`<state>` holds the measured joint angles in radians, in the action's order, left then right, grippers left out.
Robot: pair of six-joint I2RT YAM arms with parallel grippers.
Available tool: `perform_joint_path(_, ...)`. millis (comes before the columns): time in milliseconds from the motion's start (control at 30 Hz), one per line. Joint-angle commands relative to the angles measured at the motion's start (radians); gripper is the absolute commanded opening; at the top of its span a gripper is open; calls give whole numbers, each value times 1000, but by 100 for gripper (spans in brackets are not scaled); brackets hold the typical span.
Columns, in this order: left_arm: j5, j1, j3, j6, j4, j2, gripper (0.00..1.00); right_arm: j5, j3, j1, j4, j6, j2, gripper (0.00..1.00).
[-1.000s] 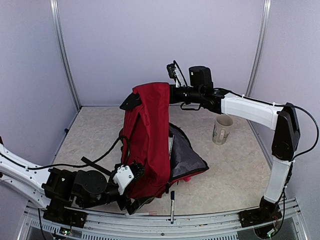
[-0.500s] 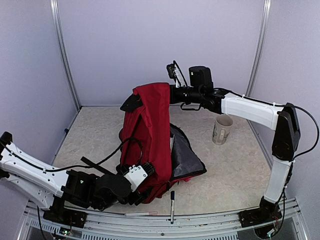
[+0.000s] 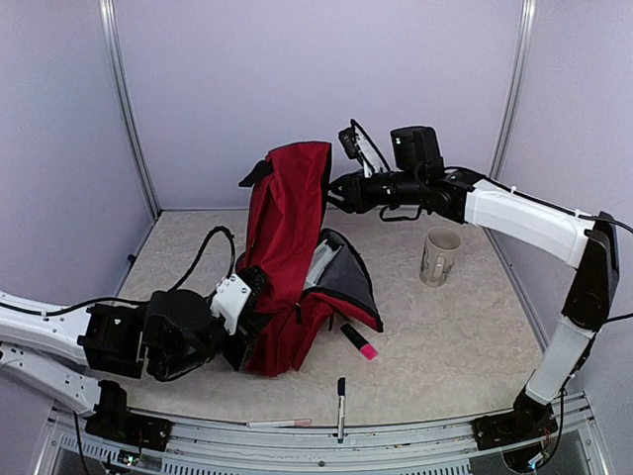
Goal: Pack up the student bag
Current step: Pass from the right arm to the left, then grab the largest pocket of the student bag.
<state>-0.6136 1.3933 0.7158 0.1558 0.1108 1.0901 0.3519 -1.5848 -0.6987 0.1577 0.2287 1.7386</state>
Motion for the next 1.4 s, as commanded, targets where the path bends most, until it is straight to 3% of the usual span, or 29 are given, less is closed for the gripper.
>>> perform_joint_path(0, 43, -57, 84, 49, -9, -103, 0, 17, 62, -14, 152, -159, -163, 51)
perform_joint_path(200, -36, -64, 234, 29, 157, -84, 0, -36, 222, -65, 135, -261, -385, 49)
perform_joint_path(267, -53, -65, 295, 24, 202, -55, 0, -149, 270, -174, 57, -310, -449, 41)
perform_joint_path(400, -39, -69, 360, 23, 212, -17, 0, -371, 438, -508, -224, -631, -516, 39)
perform_joint_path(467, -22, -74, 362, 25, 192, -14, 0, -521, 513, -583, -351, -712, -504, 35)
perform_joint_path(533, -22, -75, 368, 36, 190, -3, 0, -575, 525, -600, -373, -677, -480, 32)
perform_joint_path(700, -10, -77, 365, 46, 181, 12, 0, -458, 602, -604, -485, -451, -459, 26)
perform_joint_path(800, -8, -77, 369, 41, 172, 24, 0, -519, 626, -604, -513, -329, -430, 22)
perform_joint_path(900, 4, -76, 373, 35, 162, 31, 0, -638, 617, -600, -483, -221, -404, 23)
perform_joint_path(1367, 25, -76, 355, 35, 134, 29, 0, -595, 645, -565, -498, 29, -318, 27)
